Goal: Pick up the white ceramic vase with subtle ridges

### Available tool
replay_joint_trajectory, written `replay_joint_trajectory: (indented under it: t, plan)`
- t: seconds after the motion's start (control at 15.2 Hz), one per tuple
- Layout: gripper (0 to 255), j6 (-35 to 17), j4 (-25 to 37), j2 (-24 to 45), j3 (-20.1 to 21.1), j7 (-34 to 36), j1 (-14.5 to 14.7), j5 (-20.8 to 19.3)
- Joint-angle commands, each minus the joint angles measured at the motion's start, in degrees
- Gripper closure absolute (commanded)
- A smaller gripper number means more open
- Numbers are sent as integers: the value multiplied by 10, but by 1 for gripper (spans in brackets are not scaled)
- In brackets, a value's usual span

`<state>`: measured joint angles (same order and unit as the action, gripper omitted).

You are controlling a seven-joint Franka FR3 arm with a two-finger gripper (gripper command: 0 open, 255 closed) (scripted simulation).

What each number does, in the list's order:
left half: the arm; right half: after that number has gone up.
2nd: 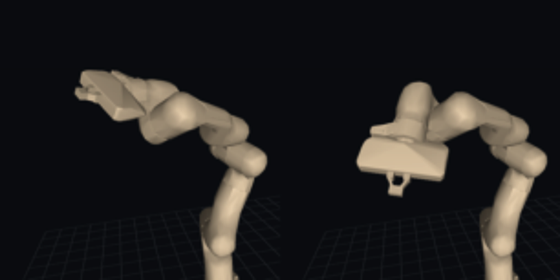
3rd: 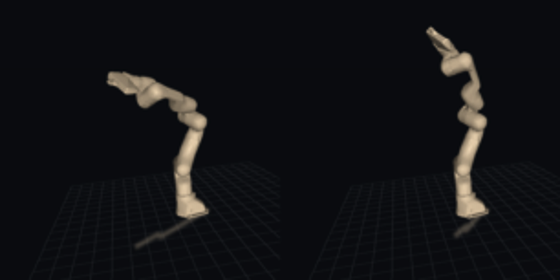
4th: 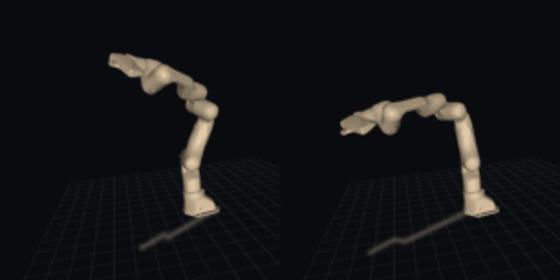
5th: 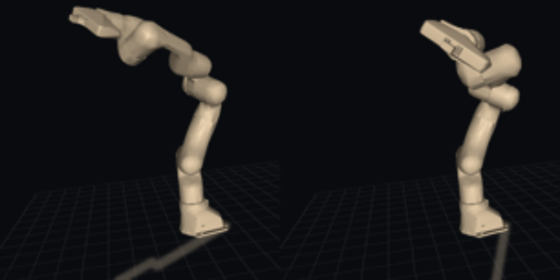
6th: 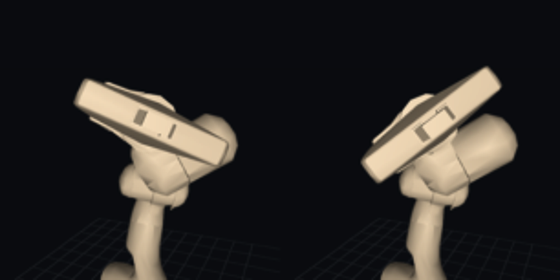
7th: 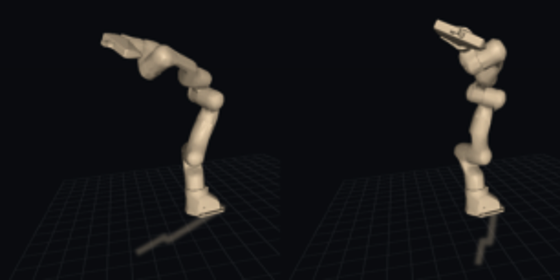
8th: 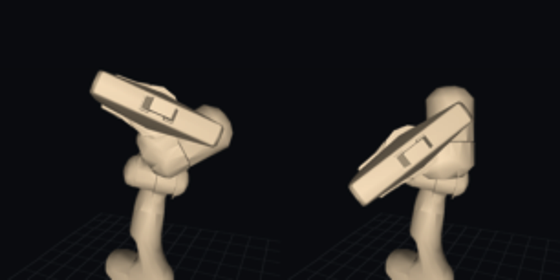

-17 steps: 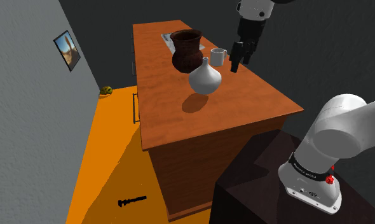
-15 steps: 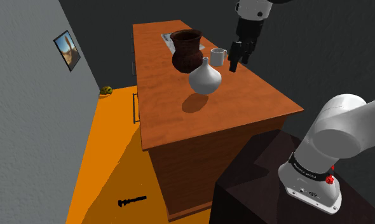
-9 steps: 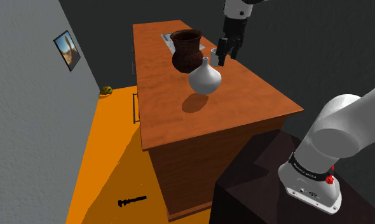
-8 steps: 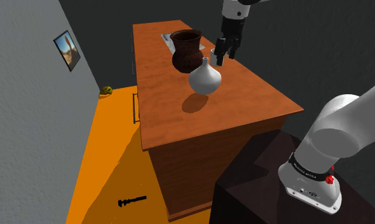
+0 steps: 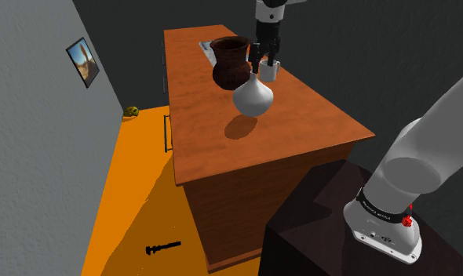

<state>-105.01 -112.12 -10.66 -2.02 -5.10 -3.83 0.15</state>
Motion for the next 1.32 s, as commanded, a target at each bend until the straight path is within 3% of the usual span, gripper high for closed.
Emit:
replay_joint_trajectory:
  t: [0.0,0.2,0.79,0.86,1.25]
  plan:
    - [0,-1,48,50,-6,-7,-4,0]
    - [0,5,106,104,-11,-14,-9,0]
    - [0,-53,51,106,-11,-14,-9,1]
    - [255,-54,50,106,-11,-14,-9,1]
    - [255,-53,49,106,-11,-14,-9,1]
